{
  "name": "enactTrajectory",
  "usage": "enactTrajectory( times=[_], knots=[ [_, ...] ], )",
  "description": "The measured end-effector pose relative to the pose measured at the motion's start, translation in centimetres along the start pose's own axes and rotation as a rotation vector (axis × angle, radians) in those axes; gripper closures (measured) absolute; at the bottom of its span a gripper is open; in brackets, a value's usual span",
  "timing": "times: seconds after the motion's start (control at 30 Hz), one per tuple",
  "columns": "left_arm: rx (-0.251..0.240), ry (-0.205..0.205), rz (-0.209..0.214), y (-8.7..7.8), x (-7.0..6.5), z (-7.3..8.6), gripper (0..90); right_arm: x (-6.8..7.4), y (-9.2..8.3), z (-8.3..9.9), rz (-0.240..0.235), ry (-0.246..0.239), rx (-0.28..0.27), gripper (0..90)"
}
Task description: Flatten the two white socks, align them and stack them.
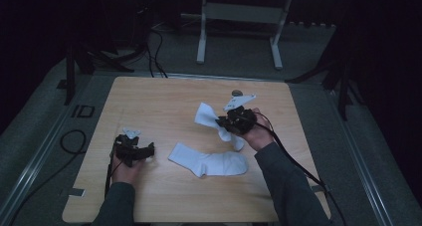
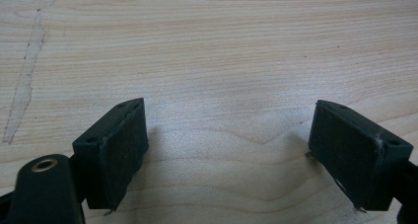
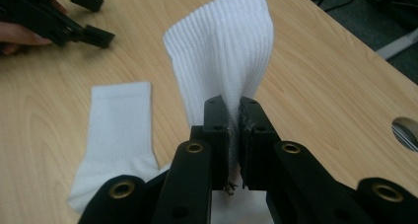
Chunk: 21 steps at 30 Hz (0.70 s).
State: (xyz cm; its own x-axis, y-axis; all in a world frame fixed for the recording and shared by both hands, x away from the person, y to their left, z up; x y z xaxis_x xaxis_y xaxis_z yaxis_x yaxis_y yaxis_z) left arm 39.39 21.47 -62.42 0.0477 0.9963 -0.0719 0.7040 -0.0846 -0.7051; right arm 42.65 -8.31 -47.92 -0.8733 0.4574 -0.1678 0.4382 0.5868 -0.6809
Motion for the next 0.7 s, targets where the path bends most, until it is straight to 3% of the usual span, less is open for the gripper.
enactTrajectory(
  times=[0.27, 0.5, 0.7],
  knots=[
    [0.001, -0.001, 0.000, 0.0, 0.0, 0.0, 15.1, 1.2, -1.3, -0.6, -0.003, -0.027, -0.024, 83.2],
    [0.000, -0.001, 0.000, 0.0, 0.0, 0.0, 15.1, 1.6, -4.4, -1.2, 0.005, -0.029, -0.081, 83.0],
    [0.000, 0.002, -0.001, 0.0, 0.0, 0.0, 15.1, 2.9, -6.0, -0.7, 0.010, -0.043, -0.077, 82.8]
  ],
)
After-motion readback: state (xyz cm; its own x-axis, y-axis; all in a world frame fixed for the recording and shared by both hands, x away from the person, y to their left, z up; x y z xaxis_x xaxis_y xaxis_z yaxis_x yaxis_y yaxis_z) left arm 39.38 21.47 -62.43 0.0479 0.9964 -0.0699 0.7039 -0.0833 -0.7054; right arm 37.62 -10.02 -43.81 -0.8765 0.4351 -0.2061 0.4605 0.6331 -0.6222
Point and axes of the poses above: each handheld gripper's, and its own axes: y roughly forward along the jaws, z roughly out of its underside, x roughly to its left, the point moved 8 cm from there along y, roughly forward along the jaws, and after that the axes turned 6 degrees about -y, right-handed, at the moved point
